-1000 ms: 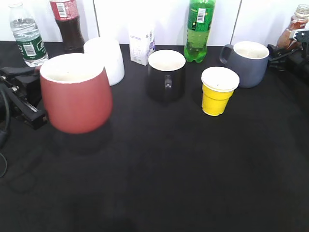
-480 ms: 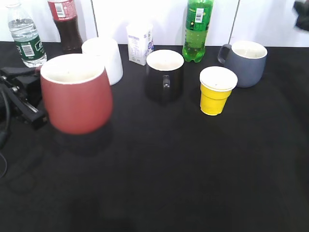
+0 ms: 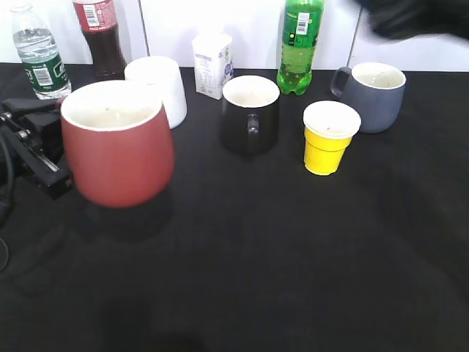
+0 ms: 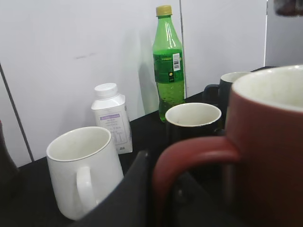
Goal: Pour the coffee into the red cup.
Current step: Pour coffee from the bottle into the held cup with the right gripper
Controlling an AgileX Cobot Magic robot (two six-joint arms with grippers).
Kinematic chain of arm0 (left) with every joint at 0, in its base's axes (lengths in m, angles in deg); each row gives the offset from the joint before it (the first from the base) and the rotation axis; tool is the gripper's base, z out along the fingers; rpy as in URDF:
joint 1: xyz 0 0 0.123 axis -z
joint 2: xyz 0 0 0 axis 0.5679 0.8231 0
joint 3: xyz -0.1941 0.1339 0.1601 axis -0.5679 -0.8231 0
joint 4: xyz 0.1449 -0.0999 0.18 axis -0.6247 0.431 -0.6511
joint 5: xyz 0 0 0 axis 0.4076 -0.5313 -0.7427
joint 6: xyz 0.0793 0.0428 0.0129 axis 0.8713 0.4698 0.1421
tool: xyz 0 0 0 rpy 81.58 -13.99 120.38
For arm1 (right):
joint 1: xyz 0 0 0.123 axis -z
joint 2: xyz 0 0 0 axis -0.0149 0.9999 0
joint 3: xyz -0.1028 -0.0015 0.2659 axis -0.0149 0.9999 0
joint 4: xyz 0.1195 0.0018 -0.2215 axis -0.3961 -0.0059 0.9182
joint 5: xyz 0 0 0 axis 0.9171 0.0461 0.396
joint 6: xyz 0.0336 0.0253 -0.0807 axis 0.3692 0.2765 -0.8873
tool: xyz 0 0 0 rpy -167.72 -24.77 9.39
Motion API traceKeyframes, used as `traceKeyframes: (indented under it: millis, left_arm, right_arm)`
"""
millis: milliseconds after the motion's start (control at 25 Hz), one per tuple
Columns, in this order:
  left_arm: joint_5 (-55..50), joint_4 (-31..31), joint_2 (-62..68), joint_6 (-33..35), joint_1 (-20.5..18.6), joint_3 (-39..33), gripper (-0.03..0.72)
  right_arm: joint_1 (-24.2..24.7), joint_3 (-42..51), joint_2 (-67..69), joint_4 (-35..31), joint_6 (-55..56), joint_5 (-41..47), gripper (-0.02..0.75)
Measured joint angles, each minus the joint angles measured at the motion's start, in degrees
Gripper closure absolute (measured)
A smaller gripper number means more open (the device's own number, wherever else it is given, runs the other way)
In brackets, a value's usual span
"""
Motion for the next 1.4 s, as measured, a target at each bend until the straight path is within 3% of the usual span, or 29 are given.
traceKeyframes:
  millis: [200, 360, 520, 680, 1080, 1200, 1400]
  left_arm:
    - [0.09, -0.16, 0.00, 0.00, 0.00, 0.00, 0.643]
    - [0.14, -1.35, 0.00, 0.00, 0.00, 0.00, 0.643]
    - [0.14, -2.33, 0.00, 0.00, 0.07, 0.00, 0.643]
    - [0.14, -2.52, 0.00, 0.00, 3.63, 0.00, 0.643]
    - [0.14, -2.59, 0.00, 0.00, 4.59, 0.00, 0.643]
    - [0.14, -3.70, 0.00, 0.00, 4.59, 0.00, 0.642]
    - [0.14, -4.48, 0.00, 0.00, 4.65, 0.00, 0.642]
  right_arm:
    - [-13.42, 0.04, 3.57, 0.00, -1.25, 0.96, 0.209]
    - [-19.16, 0.04, 7.22, 0.00, -3.94, 0.85, 0.209]
    - [-20.20, 0.04, 9.07, -0.06, -11.47, 0.52, 0.209]
    - [-20.20, 0.04, 9.07, -0.06, -21.75, 0.50, 0.209]
    - [-20.20, 0.04, 9.07, -0.36, -47.58, 0.44, 0.209]
    - [-20.20, 0.04, 9.07, -7.20, -58.51, -0.79, 0.209]
    - [-20.20, 0.04, 9.88, -8.65, -67.00, -2.56, 0.209]
